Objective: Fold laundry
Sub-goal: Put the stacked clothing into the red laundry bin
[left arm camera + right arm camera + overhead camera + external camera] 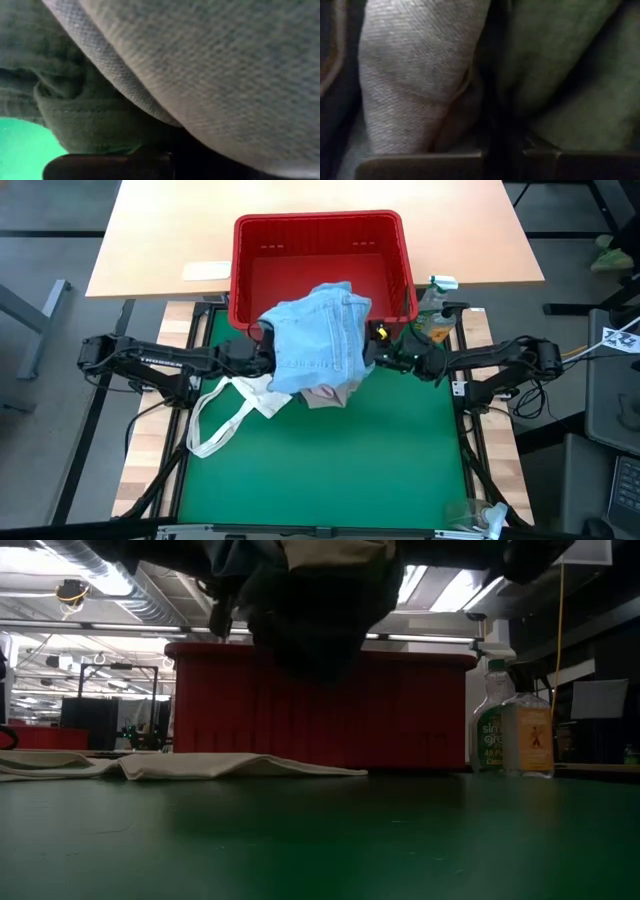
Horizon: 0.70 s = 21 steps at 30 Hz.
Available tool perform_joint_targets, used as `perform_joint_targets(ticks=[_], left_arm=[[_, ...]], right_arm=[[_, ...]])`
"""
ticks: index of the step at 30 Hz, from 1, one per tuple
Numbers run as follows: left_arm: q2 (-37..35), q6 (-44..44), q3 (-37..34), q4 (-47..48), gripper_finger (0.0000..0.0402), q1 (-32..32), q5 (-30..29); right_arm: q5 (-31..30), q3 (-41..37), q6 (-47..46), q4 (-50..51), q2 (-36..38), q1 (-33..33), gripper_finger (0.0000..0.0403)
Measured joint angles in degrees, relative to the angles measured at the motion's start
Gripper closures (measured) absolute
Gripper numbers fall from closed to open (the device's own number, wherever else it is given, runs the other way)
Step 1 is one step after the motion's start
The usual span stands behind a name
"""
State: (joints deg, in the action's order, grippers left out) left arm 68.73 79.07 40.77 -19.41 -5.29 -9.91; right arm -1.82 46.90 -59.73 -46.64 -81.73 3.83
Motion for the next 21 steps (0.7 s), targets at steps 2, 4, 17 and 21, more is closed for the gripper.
perform_joint_targets(ticks=[2, 4, 17, 21], left_arm=[[-0.3, 0.0, 0.0, -0.7, 0.0388, -0.9, 0.5], [-0.4, 0.0, 0.3, -1.0, 0.0388, -1.8, 0.8], [-0.4, -6.5, 10.3, 9.2, 0.0388, -8.3, 5.0], [-0.4, -7.7, 13.3, 13.8, 0.0388, -10.3, 5.5]], right_arm=[[-0.1, 1.1, 0.2, 1.1, 0.0, 0.3, 0.0386], [0.1, 2.2, 0.5, 2.3, 0.0, 1.3, 0.0386], [0.5, 5.9, 1.8, 4.3, 0.0, 5.1, 0.0386], [0.6, 7.0, 1.8, 4.7, 0.0, 6.5, 0.0386]])
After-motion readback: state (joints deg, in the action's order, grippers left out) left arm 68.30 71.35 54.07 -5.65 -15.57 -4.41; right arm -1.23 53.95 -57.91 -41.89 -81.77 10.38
